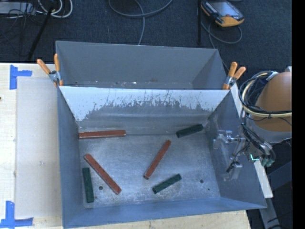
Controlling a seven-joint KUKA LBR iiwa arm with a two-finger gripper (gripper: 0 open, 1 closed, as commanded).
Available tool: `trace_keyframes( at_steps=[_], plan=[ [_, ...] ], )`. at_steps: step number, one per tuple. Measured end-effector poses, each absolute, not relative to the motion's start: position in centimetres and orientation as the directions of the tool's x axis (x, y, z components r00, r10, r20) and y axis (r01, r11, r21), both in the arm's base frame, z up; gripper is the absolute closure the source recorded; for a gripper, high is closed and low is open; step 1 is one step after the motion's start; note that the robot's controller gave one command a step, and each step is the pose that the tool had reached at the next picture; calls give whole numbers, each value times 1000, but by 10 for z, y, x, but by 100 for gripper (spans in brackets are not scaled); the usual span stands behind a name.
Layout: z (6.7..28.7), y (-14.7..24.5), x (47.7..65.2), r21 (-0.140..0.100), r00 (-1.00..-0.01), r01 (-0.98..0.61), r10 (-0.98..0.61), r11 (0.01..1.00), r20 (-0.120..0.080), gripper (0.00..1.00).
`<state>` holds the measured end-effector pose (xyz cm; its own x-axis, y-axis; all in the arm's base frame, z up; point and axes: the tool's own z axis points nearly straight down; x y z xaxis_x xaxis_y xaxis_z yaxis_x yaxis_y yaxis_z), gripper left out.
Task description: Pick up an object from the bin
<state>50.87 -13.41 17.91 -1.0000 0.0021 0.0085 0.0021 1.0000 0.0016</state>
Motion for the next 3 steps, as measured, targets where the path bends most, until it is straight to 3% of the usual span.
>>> trace_keyframes(
  at_steps=[1,2,3],
  plan=[
    [72,-152,477,1,-1000,27,27,1000,4,0],
    [69,-90,495,4,-998,61,61,998,1,0],
    [79,-70,505,1,-958,-288,-288,958,-1,0]
  ],
)
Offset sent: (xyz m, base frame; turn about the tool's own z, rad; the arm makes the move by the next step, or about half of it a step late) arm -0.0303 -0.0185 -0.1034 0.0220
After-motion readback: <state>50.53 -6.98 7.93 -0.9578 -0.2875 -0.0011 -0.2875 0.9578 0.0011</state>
